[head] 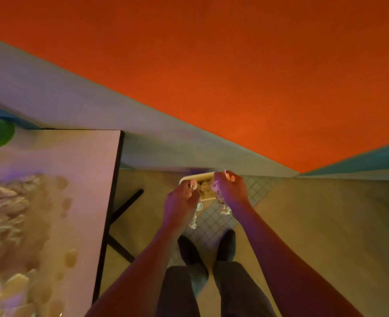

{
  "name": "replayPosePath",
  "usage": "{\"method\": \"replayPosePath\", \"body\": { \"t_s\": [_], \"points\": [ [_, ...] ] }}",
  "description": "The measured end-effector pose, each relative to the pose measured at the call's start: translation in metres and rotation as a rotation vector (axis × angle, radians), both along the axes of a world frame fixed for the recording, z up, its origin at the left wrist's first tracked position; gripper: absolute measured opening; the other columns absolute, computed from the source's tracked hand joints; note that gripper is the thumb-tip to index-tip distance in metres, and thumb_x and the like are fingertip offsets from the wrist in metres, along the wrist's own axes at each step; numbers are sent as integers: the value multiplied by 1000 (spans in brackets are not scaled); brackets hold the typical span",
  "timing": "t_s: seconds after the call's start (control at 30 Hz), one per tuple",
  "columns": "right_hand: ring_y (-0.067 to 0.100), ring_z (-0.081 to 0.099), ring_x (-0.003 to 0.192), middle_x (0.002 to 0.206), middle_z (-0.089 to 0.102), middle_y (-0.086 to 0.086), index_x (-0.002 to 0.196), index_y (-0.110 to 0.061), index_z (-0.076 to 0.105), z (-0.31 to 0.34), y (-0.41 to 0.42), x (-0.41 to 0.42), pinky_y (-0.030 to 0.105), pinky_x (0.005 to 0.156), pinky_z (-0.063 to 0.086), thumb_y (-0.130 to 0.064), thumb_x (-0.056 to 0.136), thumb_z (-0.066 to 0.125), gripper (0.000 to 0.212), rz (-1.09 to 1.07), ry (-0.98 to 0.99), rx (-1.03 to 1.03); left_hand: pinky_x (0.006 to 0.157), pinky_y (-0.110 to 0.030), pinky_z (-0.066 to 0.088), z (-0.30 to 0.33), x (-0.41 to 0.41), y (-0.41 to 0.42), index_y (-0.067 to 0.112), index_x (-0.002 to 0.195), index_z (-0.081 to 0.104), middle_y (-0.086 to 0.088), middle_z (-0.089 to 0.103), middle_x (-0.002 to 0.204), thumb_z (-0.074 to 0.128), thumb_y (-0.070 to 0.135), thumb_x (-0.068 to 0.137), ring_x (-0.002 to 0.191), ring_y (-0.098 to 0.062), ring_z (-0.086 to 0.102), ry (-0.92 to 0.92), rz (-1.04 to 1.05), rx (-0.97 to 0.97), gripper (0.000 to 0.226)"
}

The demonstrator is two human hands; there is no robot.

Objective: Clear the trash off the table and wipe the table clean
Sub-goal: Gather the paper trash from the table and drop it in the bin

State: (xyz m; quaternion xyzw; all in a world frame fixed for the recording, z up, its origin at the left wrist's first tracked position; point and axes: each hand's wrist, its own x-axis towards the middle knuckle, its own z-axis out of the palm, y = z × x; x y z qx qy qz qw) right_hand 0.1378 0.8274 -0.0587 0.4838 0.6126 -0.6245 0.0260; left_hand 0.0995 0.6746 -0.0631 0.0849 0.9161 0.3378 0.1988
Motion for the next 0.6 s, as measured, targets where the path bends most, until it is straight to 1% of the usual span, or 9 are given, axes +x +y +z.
{"method": "replayPosePath", "body": {
  "t_s": [0.1, 0.17, 0.27, 0.3, 0.37, 0.43, 0.5, 0.57, 0.6],
  "points": [
    [22, 66, 65, 70, 73, 4, 68, -16, 66, -40, 7, -7, 36, 62, 52, -35, 86, 61, 27, 4, -44, 50, 71, -30, 55, -44, -13, 9, 26, 113, 63, 0, 75, 103, 62, 41, 93, 91, -20, 71, 2, -57, -31, 25],
    [26, 67, 75, 74, 73, 4, 75, -16, 68, -70, 11, -15, 38, 71, 53, -37, 88, 60, 26, 23, -61, 92, 72, -27, 52, -79, -25, 15, 28, 115, 63, 2, 74, 106, 62, 41, 93, 95, -20, 70, 35, -72, -40, 26],
    [18, 63, 70, 69, 69, -3, 80, -16, 69, -124, 16, -28, 29, 66, 48, -34, 91, 59, 24, 7, -8, 126, 75, -27, 50, -140, -45, 22, 26, 112, 64, 1, 73, 105, 63, 37, 93, 98, -21, 69, 63, -77, -1, 22],
    [15, 62, 70, 69, 68, -5, 83, -17, 70, -143, 17, -32, 28, 65, 47, -33, 92, 60, 21, -16, 24, 134, 77, -30, 52, -161, -51, 24, 26, 112, 63, 0, 73, 106, 63, 36, 93, 99, -24, 68, 76, -76, 14, 21],
    [10, 63, 74, 75, 68, -8, 91, -22, 71, -185, 19, -43, 26, 69, 48, -32, 93, 62, 13, -72, 96, 149, 82, -38, 54, -205, -63, 26, 26, 116, 62, -2, 71, 110, 62, 37, 93, 102, -27, 67, 109, -89, 27, 25],
    [11, 64, 79, 81, 69, -7, 94, -22, 70, -229, 20, -54, 26, 72, 48, -31, 93, 63, 11, -104, 147, 165, 84, -41, 54, -250, -70, 28, 25, 118, 61, -4, 69, 112, 61, 38, 94, 104, -29, 65, 150, -90, 27, 28],
    [15, 64, 82, 84, 69, -4, 94, -23, 68, -262, 20, -64, 29, 73, 49, -34, 93, 64, 12, -121, 172, 191, 83, -42, 54, -284, -77, 29, 28, 117, 59, -3, 68, 111, 59, 40, 94, 102, -29, 64, 164, -88, 25, 25],
    [14, 65, 81, 83, 69, -6, 94, -25, 67, -301, 19, -71, 30, 71, 51, -38, 93, 63, 13, -110, 178, 212, 81, -43, 55, -323, -80, 31, 32, 116, 55, -2, 66, 110, 56, 42, 96, 101, -28, 64, 175, -107, 20, 23],
    [11, 65, 78, 81, 69, -7, 93, -26, 66, -327, 19, -74, 27, 67, 51, -39, 94, 63, 13, -80, 180, 229, 80, -42, 55, -348, -83, 34, 32, 117, 55, -2, 65, 111, 55, 42, 97, 100, -28, 64, 185, -124, 12, 23]
  ]
}}
